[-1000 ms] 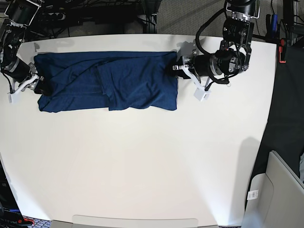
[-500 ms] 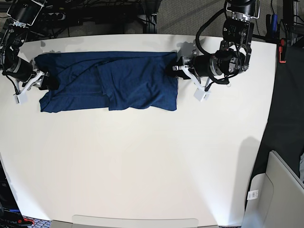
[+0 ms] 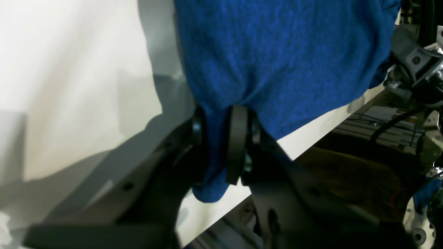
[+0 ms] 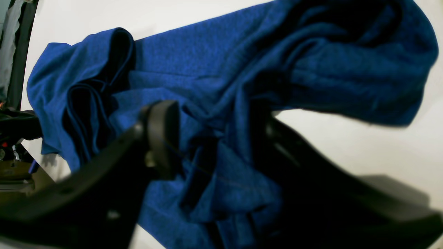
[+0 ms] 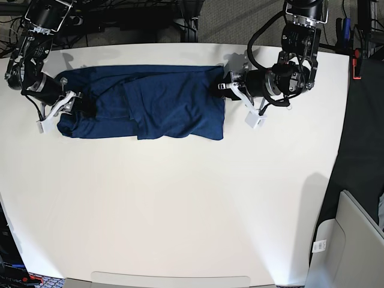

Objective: Fold the T-shirt properly
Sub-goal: 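Grasp the opposite end of the shirt with the right gripper, then fold the right-held end over toward the left gripper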

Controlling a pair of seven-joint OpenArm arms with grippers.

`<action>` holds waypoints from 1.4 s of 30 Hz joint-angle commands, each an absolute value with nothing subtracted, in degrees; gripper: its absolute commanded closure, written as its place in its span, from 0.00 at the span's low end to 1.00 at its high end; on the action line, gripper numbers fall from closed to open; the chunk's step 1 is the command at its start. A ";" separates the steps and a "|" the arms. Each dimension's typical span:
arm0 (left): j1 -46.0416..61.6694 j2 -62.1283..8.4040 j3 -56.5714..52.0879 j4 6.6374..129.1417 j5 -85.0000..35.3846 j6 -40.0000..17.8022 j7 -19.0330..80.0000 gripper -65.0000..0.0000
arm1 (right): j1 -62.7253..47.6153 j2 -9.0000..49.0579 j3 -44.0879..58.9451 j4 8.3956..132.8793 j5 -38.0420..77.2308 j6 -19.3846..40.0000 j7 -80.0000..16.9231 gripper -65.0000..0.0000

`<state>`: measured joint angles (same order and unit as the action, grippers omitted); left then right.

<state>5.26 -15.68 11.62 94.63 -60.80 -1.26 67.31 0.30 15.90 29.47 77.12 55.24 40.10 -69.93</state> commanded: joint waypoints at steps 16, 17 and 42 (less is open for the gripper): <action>4.79 -15.78 11.65 95.43 -62.20 -1.27 67.21 0.99 | -0.04 16.84 37.76 81.01 66.42 40.00 -73.71 0.95; 4.79 -15.78 11.65 95.43 -62.11 -1.27 67.12 0.99 | -0.04 16.66 37.76 81.45 68.18 40.00 -73.98 0.95; 5.85 -15.87 11.74 95.25 -62.02 -1.27 67.03 0.99 | 6.55 -7.78 9.36 95.16 62.90 40.00 -74.33 0.95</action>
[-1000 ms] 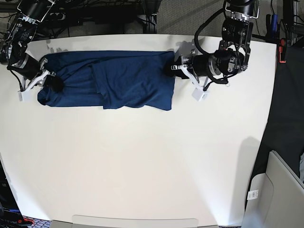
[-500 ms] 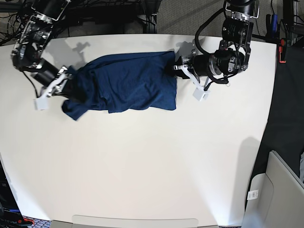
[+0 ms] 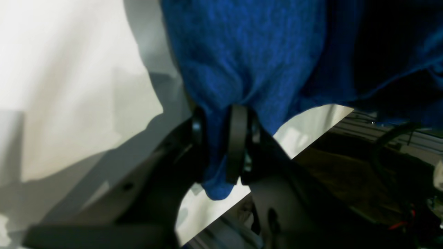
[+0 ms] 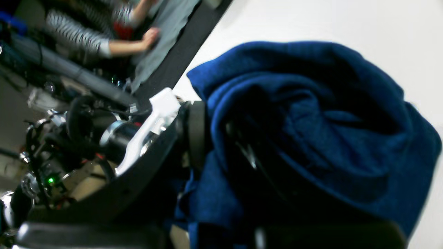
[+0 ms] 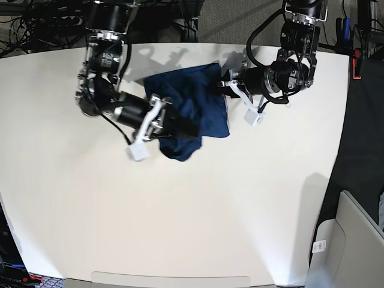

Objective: Fold the T-shirt properly
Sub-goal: 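Fold the right-held end over toward the left gripper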

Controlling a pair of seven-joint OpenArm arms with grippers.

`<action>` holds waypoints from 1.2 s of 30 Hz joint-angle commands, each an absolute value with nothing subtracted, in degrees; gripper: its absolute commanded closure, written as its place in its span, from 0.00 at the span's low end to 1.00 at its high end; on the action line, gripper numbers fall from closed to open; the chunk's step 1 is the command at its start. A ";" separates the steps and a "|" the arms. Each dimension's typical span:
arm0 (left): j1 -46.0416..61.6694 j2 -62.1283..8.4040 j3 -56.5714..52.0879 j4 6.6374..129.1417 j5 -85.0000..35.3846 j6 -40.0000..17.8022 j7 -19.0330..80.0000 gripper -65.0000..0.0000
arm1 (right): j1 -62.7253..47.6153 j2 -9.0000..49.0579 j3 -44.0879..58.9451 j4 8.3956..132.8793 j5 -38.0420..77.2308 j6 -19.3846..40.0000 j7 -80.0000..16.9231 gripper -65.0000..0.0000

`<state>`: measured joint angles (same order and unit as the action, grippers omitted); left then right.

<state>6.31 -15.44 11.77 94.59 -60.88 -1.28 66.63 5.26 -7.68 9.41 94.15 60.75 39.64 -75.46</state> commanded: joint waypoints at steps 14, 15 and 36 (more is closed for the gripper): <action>5.67 -17.19 11.21 95.52 -62.02 -1.27 66.95 0.99 | 9.36 -6.64 1.80 88.66 50.68 40.00 -74.15 0.63; 5.58 -17.19 11.12 95.52 -62.02 -1.27 66.95 0.99 | 9.36 -6.20 1.89 89.10 50.68 40.00 -74.15 0.63; 5.76 -16.31 5.41 99.03 -62.29 -1.19 67.03 0.99 | 9.54 4.97 11.91 95.16 51.21 40.00 -74.07 0.63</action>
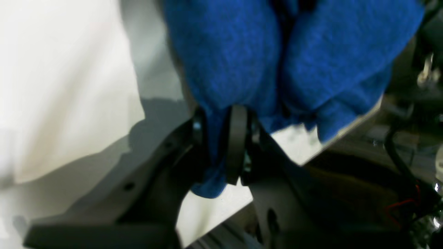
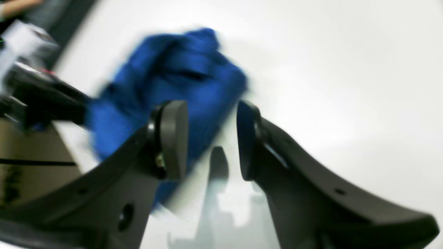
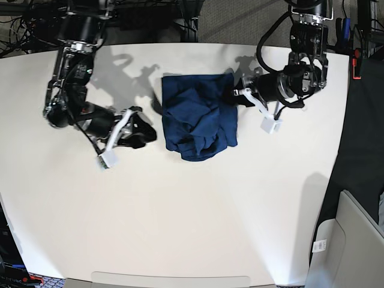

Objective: Fold the T-shirt properly
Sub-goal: 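Fold the right-held end over toward the left gripper, then press the folded stack flat with both grippers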

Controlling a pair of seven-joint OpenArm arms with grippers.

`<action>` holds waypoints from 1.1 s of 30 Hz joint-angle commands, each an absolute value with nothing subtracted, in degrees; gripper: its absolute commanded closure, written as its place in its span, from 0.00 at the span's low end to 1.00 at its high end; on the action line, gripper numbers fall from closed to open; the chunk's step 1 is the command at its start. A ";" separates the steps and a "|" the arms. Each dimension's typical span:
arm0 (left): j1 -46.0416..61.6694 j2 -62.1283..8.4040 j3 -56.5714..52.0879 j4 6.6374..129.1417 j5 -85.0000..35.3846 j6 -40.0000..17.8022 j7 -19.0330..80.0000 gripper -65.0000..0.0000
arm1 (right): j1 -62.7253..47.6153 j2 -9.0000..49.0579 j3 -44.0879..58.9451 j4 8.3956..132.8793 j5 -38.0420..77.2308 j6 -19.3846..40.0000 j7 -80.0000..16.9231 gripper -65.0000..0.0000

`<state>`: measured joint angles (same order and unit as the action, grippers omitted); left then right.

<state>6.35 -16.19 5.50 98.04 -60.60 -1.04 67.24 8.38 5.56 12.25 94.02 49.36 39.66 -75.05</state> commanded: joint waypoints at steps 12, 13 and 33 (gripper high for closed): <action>5.67 -14.11 5.76 95.60 -62.02 -1.19 67.03 0.92 | 10.86 2.86 4.26 96.84 40.66 40.00 -73.80 0.63; 5.67 -14.11 5.76 95.60 -62.02 -1.19 67.03 0.92 | 10.95 2.15 2.51 96.75 38.73 40.00 -73.80 0.63; 5.76 -14.02 5.23 95.25 -61.93 -1.10 67.03 0.92 | 20.35 -6.81 -27.56 89.01 34.86 40.00 -72.92 0.63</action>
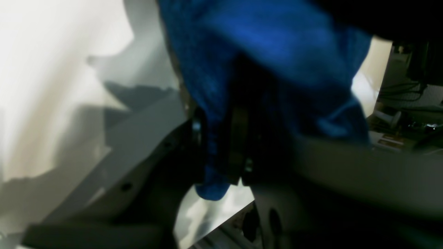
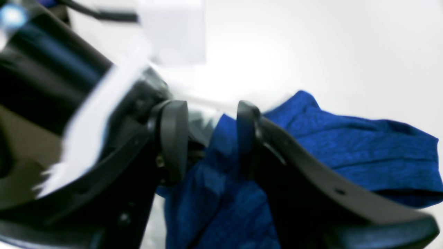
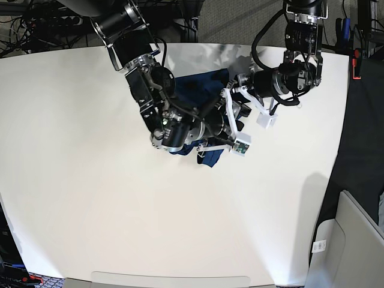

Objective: Fold the T-shirt properly
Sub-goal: 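Press the folded stack flat with both grippers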

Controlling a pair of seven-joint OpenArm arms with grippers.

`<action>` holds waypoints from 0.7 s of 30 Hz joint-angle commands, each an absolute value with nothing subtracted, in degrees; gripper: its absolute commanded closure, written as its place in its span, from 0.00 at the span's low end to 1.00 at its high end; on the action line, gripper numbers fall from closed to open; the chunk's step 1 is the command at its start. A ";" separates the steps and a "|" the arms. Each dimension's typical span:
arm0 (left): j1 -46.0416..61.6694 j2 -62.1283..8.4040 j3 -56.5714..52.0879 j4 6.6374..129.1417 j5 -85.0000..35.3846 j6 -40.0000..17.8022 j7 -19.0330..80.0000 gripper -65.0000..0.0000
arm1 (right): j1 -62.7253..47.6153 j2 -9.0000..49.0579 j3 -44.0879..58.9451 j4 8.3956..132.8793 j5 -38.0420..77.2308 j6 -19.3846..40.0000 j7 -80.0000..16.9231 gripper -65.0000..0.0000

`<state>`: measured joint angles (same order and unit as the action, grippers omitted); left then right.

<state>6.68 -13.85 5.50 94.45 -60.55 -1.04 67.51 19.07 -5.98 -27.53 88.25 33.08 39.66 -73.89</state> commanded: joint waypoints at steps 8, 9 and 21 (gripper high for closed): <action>5.85 -14.11 1.10 95.60 -62.20 -1.10 66.95 0.92 | 19.82 -3.30 -16.66 91.03 39.43 40.00 -72.84 0.63; 5.85 -14.11 0.75 95.60 -62.20 -1.10 66.95 0.92 | 19.82 -2.68 -14.99 91.38 40.31 40.00 -72.84 0.63; 5.85 -14.11 0.13 98.07 -62.02 -1.01 67.21 0.76 | 16.13 3.21 -9.19 94.29 37.05 40.00 -72.84 0.63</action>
